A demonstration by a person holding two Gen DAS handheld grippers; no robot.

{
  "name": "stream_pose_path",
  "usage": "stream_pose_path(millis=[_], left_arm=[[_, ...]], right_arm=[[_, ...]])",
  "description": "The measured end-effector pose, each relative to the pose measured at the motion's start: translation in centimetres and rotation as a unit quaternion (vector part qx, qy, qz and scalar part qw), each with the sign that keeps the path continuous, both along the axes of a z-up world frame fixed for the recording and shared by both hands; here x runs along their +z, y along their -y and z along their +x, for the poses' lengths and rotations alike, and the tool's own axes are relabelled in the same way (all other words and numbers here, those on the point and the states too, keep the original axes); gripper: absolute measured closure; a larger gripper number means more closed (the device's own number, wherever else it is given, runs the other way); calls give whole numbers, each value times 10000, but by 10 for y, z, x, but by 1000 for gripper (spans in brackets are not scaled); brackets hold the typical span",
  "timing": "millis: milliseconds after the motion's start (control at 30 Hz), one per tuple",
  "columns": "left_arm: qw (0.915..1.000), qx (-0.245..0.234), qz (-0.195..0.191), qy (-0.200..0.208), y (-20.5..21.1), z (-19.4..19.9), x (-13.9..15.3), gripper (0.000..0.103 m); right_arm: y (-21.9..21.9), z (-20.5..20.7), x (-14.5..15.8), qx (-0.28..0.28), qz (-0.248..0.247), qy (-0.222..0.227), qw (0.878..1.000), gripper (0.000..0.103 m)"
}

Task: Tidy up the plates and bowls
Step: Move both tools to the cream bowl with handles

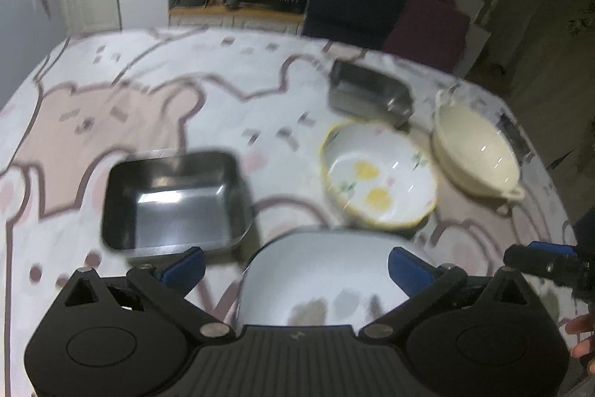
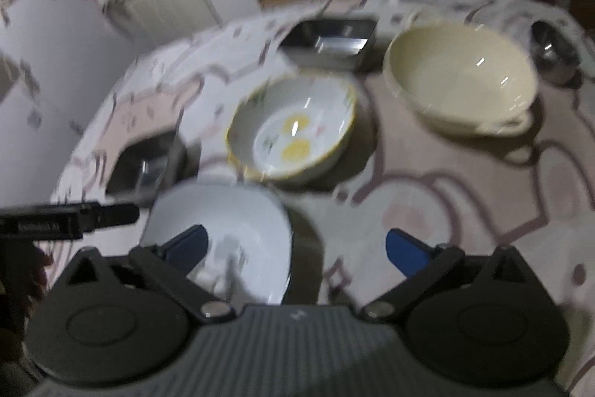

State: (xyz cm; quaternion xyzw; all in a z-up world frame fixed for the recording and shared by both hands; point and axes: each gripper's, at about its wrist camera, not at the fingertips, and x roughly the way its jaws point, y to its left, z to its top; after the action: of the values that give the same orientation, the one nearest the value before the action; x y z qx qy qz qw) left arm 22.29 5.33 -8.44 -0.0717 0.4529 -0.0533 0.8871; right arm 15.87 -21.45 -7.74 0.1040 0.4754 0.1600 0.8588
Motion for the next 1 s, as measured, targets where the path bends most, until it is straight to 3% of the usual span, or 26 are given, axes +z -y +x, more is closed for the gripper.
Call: stream_pose_path(millis=[167, 367, 467, 567, 800, 833, 900, 933, 1000], left_arm=[[9994, -215, -130, 256, 32, 24, 9, 0], [9971, -538, -52, 543, 78, 53, 18, 0], [9955, -717, -108, 614, 99, 67, 18, 0], [9946, -874, -197, 523, 117, 79, 14, 0], [9932, -1067, -259, 379, 140, 95, 3, 0], [9931, -1079, -224, 414, 142, 97, 2, 0], [9931, -1070, -184, 453, 145, 101, 2, 0], [9933, -1050, -170, 461, 145, 104, 2, 0], [9936, -1021, -117, 461, 148, 110, 3, 0]], right_arm=[[40, 8, 14, -799, 231, 367, 9959, 0], [93, 27, 12, -1941, 727, 470, 9771, 0], [120, 37, 2, -2594, 1205, 310, 9577, 0], [139, 47, -15, -3302, 1723, 71, 9280, 0], [157, 65, -53, -4280, 2310, -439, 8727, 1], [158, 68, -59, -4358, 2408, -537, 8656, 4], [155, 74, -71, -4442, 2493, -649, 8581, 29], [157, 77, -74, -4459, 2507, -740, 8561, 37], [156, 79, -80, -4495, 2487, -894, 8533, 74]])
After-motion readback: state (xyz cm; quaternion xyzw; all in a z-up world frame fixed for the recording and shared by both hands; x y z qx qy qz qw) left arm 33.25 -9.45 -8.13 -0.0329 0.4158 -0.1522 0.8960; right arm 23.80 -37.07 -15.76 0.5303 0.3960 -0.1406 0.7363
